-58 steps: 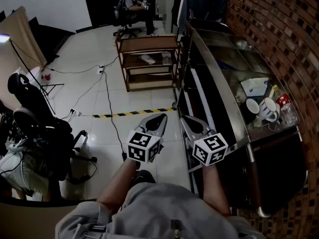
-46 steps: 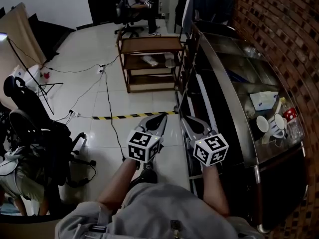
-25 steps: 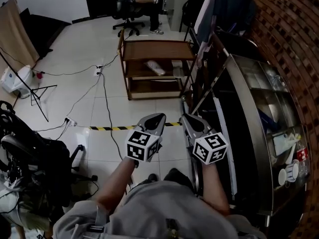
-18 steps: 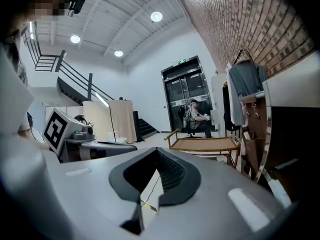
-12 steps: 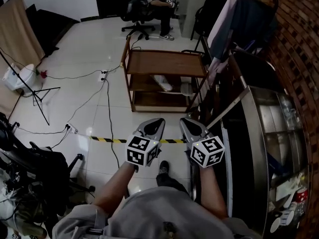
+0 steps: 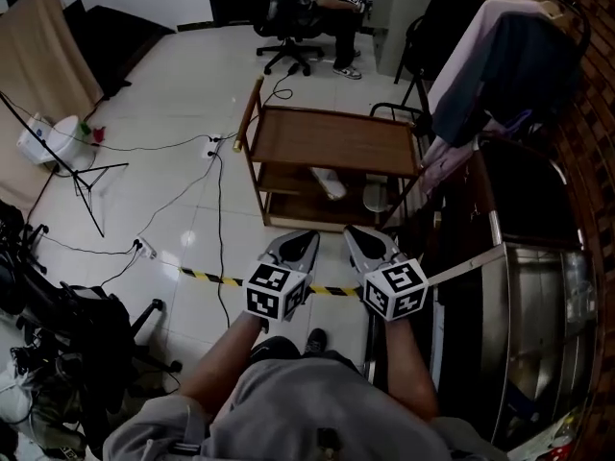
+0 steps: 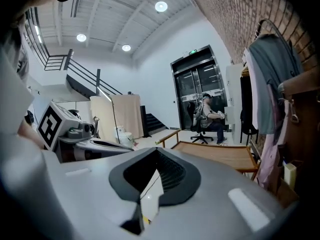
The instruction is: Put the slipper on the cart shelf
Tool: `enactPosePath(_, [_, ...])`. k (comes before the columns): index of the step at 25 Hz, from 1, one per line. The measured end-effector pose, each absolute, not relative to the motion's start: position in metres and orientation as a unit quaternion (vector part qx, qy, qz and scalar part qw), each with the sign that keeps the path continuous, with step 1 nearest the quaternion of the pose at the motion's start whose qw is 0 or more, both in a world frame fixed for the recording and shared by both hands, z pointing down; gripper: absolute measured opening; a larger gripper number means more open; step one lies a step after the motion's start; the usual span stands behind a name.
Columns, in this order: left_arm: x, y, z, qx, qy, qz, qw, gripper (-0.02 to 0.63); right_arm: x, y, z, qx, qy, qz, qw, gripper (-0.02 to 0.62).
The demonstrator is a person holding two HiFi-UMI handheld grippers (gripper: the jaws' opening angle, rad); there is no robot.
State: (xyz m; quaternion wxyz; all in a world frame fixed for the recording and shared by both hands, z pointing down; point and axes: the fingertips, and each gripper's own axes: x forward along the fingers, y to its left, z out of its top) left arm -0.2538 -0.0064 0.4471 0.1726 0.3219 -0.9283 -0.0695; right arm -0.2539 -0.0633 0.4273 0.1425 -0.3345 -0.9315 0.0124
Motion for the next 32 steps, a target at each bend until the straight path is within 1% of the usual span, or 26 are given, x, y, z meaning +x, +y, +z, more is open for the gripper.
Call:
enactPosePath(7, [-0.326, 0.003, 0.456, 0.326, -0.928, -0.057, 0.170, 0.008, -0.321, -0.053, 0.447, -0.329, -0.931, -0.009, 0.161, 0.000])
enactPosePath(14, [-0.398, 0.013, 0.479, 0.358, -0.917, -0.029, 0.175, 0.008, -0.392, -0.047, 0.468, -0.284, -0.943, -0.023, 0.173, 0.000])
enactPosePath(21, [-0.458, 0.030, 0.510, 0.373, -0.903, -0.052, 0.209, 0.008, -0.443, -0.038, 0.498, -0.256, -0.944, -0.022, 0.208, 0.000])
enactPosePath(25, [-0.488, 0.025, 0.547, 0.361, -0.902, -0.063, 0.227, 0.008, -0.468, -0.050, 0.546, -0.250, -0.938, -0.029, 0.237, 0.000])
enactPosePath(30, [-0.516, 0.011, 0.623, 0.330, -0.910, -0.075, 0.238, 0.008, -0.503, -0.069, 0.646, -0.265, -0.922, -0.023, 0.281, 0.000])
enactPosePath(32, [-0.527, 0.007, 0.660, 0.322, -0.910, -0.079, 0.248, 0.008, -0.524, -0.077, 0.689, -0.264, -0.920, -0.014, 0.291, 0.014])
